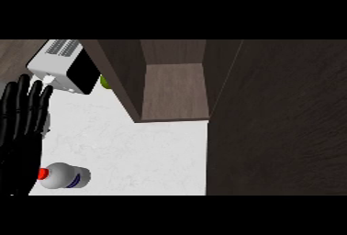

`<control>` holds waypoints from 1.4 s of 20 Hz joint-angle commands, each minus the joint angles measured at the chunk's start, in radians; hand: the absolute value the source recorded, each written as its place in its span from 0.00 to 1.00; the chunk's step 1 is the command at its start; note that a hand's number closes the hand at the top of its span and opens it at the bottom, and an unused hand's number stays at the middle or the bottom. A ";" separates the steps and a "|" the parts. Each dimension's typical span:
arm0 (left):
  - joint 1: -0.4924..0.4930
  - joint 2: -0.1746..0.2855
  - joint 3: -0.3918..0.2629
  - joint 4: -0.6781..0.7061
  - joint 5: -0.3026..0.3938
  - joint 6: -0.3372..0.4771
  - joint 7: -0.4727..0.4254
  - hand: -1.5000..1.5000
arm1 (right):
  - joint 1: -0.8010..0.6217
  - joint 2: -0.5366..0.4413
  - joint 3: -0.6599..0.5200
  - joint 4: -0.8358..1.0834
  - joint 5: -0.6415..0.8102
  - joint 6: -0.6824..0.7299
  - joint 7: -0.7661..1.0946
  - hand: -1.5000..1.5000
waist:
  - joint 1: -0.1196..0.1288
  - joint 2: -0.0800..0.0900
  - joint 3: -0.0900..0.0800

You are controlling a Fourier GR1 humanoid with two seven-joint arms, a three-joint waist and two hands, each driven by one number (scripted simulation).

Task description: Pick up the bottled water, place it into the cabinet and close the cabinet

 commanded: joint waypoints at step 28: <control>0.473 -0.102 -0.420 -0.361 -0.765 1.178 0.417 0.00 | 0.240 -0.004 0.399 -0.467 0.061 0.054 0.313 0.00 | 0.030 0.017 0.010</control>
